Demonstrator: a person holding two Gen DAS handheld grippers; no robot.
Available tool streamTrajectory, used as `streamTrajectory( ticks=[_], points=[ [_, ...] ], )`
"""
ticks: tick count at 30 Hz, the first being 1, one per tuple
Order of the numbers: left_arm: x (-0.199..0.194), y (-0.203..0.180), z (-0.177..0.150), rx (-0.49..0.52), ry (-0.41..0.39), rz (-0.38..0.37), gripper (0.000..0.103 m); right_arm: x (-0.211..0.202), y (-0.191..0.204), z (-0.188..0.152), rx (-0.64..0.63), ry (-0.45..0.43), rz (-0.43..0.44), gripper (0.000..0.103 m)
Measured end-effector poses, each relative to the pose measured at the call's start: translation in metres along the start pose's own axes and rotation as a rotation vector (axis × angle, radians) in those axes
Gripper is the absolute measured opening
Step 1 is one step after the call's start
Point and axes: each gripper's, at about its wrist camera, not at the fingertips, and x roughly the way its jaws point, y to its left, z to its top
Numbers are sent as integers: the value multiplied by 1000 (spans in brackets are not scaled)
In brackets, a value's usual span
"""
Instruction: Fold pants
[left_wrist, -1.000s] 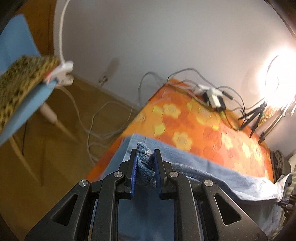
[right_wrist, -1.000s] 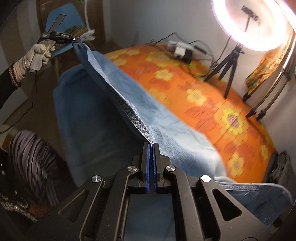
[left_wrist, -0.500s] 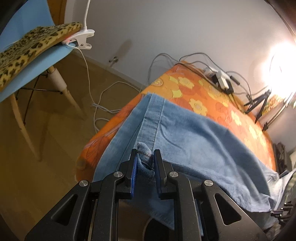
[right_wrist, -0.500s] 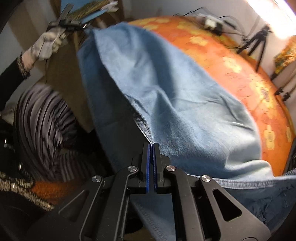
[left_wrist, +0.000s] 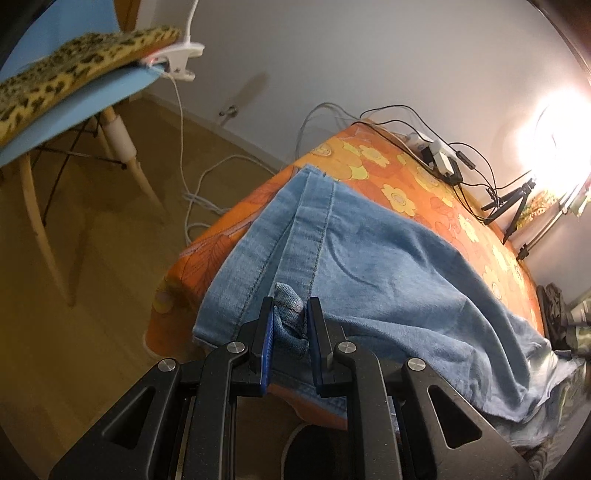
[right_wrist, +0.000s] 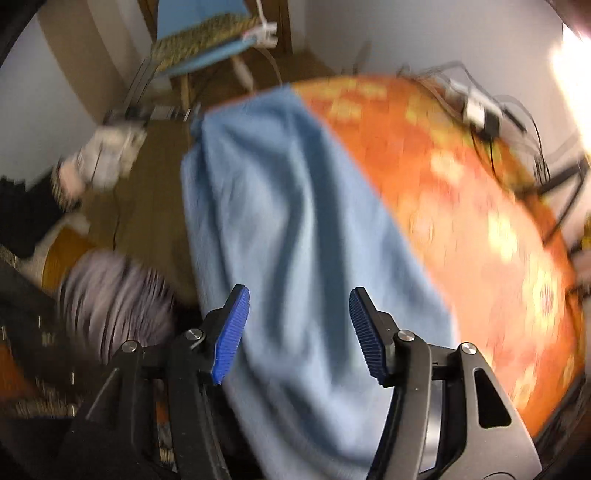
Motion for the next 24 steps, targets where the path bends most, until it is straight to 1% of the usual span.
streamTrajectory(
  ticks=[2,3,4,5,6,9,12,13,14,16,19,23,24],
  points=[
    [0,0,0,17,-6,3,15,26,-9,30,21,-34,5,59],
    [1,0,0,22,-3,5,15,43,-14,52,26,-51,19,59],
    [3,1,0,24,0,5,15,58,-11,69,25,-63,30,59],
    [5,1,-1,26,7,4,15,77,-11,94,16,-80,52,59],
    [6,1,-2,29,10,4,15,91,-9,111,8,-92,64,59],
    [5,2,-6,30,19,-10,16,133,7,167,-35,-94,120,59],
    [1,9,-8,0,26,-22,22,165,22,202,-64,-90,141,59],
    [-1,11,-9,-15,28,-27,24,173,24,209,-86,-127,149,59],
    [-4,14,-10,-31,32,-33,27,185,27,221,-81,-126,172,59],
    [-8,18,-13,-53,39,-47,30,199,31,229,-79,-120,196,59],
    [-11,23,-19,-105,63,-81,38,222,36,244,-96,-101,197,59],
    [-13,25,-31,-202,89,-174,39,240,35,257,-88,-73,237,59],
    [-14,25,-36,-234,93,-198,39,244,36,260,-90,-69,231,59]
  ],
)
